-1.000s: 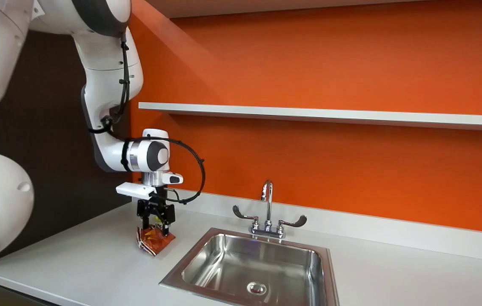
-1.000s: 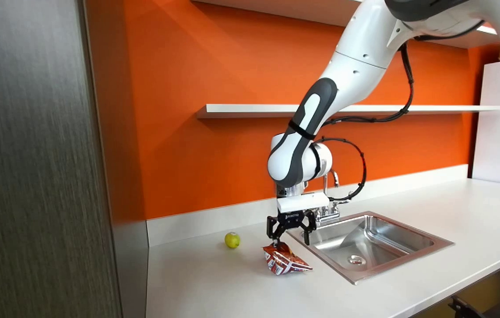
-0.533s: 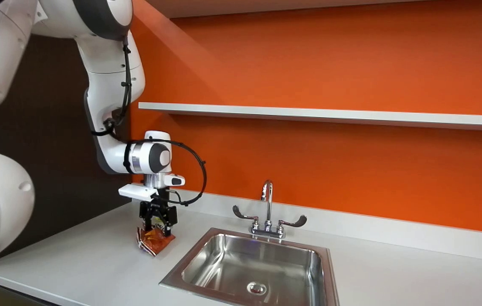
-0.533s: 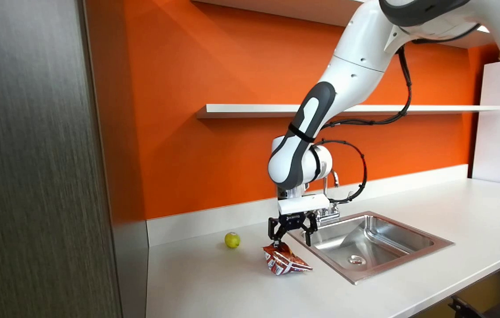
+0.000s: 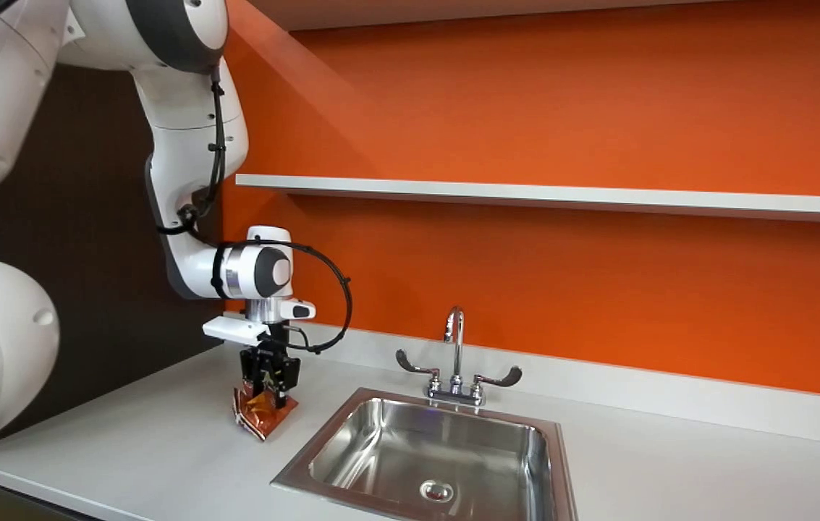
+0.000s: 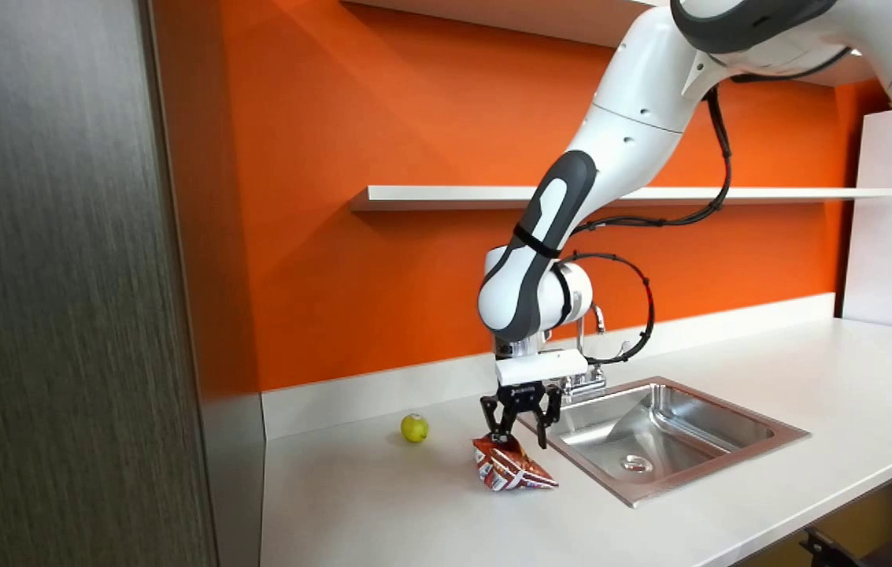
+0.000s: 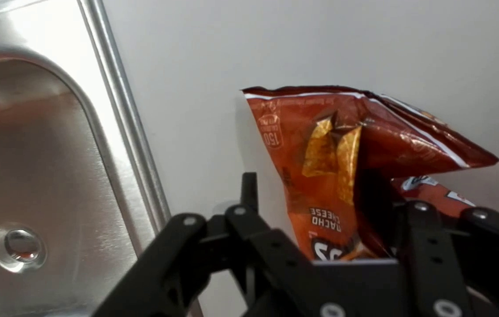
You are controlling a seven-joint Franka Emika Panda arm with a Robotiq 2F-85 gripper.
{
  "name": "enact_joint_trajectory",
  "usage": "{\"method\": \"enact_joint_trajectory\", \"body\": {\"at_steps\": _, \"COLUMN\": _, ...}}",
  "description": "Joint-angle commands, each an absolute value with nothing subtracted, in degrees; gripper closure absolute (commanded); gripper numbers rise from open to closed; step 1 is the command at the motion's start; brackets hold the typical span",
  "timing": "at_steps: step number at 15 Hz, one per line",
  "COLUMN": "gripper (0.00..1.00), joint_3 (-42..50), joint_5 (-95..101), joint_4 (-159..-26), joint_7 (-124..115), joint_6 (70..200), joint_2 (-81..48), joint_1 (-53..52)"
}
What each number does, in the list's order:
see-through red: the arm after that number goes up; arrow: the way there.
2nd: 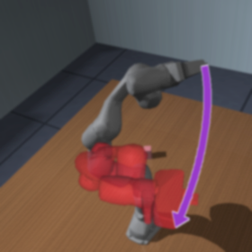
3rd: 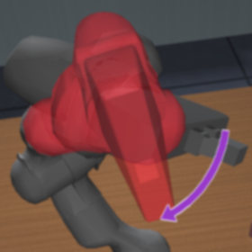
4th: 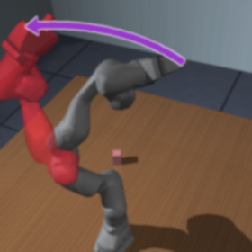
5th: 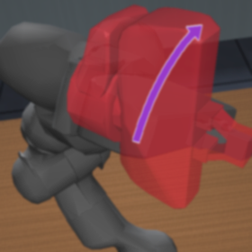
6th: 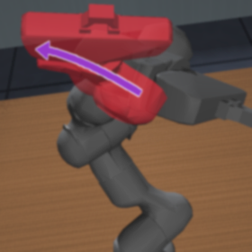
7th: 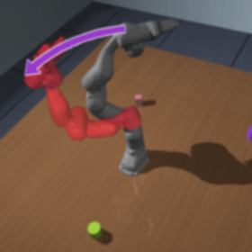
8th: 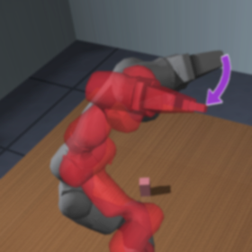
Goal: Put the packet in the sink.
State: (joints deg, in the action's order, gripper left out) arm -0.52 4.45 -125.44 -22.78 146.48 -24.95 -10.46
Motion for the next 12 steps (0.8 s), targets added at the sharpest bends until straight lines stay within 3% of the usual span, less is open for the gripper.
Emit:
{"method": "enact_joint_trajectory", "body": {"at_steps": 1, "gripper": 0.66, "joint_3": -0.13, "joint_5": 3.25, "joint_4": -124.79, "joint_7": -23.39, "joint_6": 147.12, "joint_2": -25.85, "joint_1": -11.05}}
{"method": "enact_joint_trajectory", "body": {"at_steps": 5, "gripper": 0.98, "joint_3": -0.37, "joint_5": 1.78, "joint_4": -124.69, "joint_7": -22.98, "joint_6": 147.22, "joint_2": -26.73, "joint_1": -10.77}}
{"method": "enact_joint_trajectory", "body": {"at_steps": 12, "gripper": 1.00, "joint_3": 0.94, "joint_5": 2.55, "joint_4": -124.66, "joint_7": -24.49, "joint_6": 146.75, "joint_2": -25.19, "joint_1": -11.99}}
